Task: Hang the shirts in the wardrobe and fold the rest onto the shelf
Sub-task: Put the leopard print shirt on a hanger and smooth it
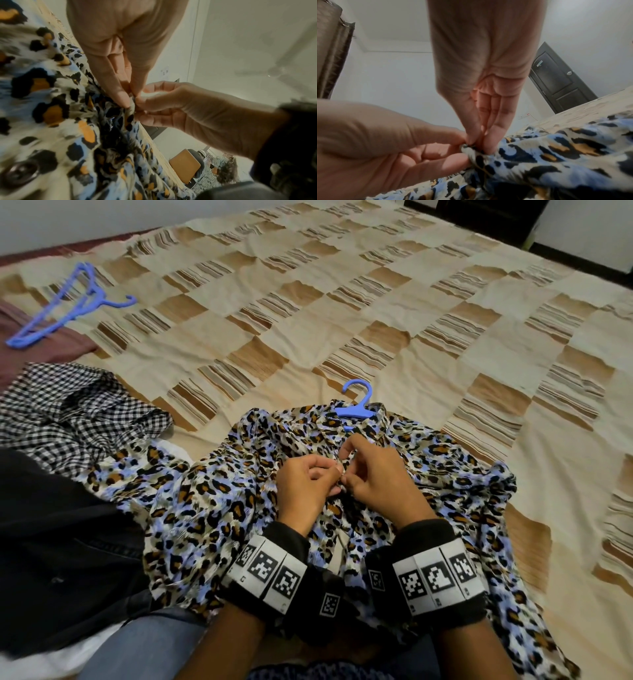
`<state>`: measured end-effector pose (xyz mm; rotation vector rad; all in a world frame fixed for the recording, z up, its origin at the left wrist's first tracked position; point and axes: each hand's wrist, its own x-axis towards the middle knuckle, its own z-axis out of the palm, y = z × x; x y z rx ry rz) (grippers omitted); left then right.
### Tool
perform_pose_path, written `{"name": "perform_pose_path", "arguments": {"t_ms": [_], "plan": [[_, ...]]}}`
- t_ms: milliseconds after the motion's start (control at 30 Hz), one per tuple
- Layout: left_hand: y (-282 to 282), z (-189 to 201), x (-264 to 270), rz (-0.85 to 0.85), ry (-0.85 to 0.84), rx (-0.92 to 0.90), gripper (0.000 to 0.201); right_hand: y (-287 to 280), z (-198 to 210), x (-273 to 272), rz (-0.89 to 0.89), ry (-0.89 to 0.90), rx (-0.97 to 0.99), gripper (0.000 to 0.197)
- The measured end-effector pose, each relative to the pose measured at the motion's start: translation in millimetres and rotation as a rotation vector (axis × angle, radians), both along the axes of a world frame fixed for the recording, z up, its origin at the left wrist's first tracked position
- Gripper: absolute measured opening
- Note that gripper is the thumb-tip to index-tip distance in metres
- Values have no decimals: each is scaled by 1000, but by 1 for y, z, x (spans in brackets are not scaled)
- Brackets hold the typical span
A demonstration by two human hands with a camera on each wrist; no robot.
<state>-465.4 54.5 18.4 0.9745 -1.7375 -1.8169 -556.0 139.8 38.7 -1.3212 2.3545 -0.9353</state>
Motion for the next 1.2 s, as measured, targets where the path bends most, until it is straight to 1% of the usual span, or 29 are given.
{"name": "perform_pose_path", "arguments": {"t_ms": [133,200,267,333,400,500,533,567,633,667,700,733,800,833,867,900,933,967,1000,1033,1067,1100,1167,1200], "plan": [[-2,0,0,57,32,61,6,-1,2,4,-17,31,-94,26],[-3,-1,0,87,13,38,6,-2,1,6,-39,30,-138,27],[-4,-2,-1,92,-6,-4,4,-2,0,6,-70,-11,-164,28],[-6,-4,-1,68,10,4,5,-2,1,5,-129,-155,-200,28],[-6,-4,-3,25,45,29,9,-2,3,3,-211,-368,-250,28],[-6,-2,-5,-27,78,17,10,1,6,0,-340,-677,-298,29],[-6,-1,-5,-49,87,10,16,3,7,-1,-384,-749,-315,28],[-6,0,-4,-73,92,-1,26,4,7,-1,-430,-783,-332,27],[-6,-1,-3,-118,72,-34,47,6,5,-3,-515,-737,-336,30],[-7,-2,-3,-138,28,-45,54,7,6,-5,-543,-674,-313,32],[-9,-3,-2,-158,-35,-52,55,7,7,-7,-560,-601,-283,32],[-11,-5,-2,-182,-113,-67,51,9,8,-9,-566,-526,-250,29],[-16,-9,0,-263,-262,-127,28,16,12,-14,-542,-405,-145,17],[-16,-10,2,-326,-322,-162,16,20,13,-17,-506,-365,-41,13],[-15,-11,3,-392,-374,-186,11,23,13,-17,-450,-330,117,11],[-11,-12,4,-452,-430,-206,13,24,12,-15,-387,-306,287,11],[-7,-13,4,-496,-499,-244,24,23,10,-12,-337,-290,445,20],[-2,-15,4,-519,-572,-309,38,21,6,-9,-303,-266,564,29],[2,-16,4,-524,-633,-395,47,17,3,-5,-277,-229,647,34],[6,-19,4,-515,-663,-480,50,13,-2,-2,-249,-177,679,35],[7,-19,4,-496,-668,-535,46,9,-4,2,-225,-138,681,31],[7,-17,5,-477,-660,-545,38,7,-3,3,-205,-114,656,23],[0,-7,6,-476,-669,-484,26,12,10,-1,-197,-110,576,9],[-5,-1,7,-499,-698,-460,23,17,20,-5,-203,-127,531,11]]}}
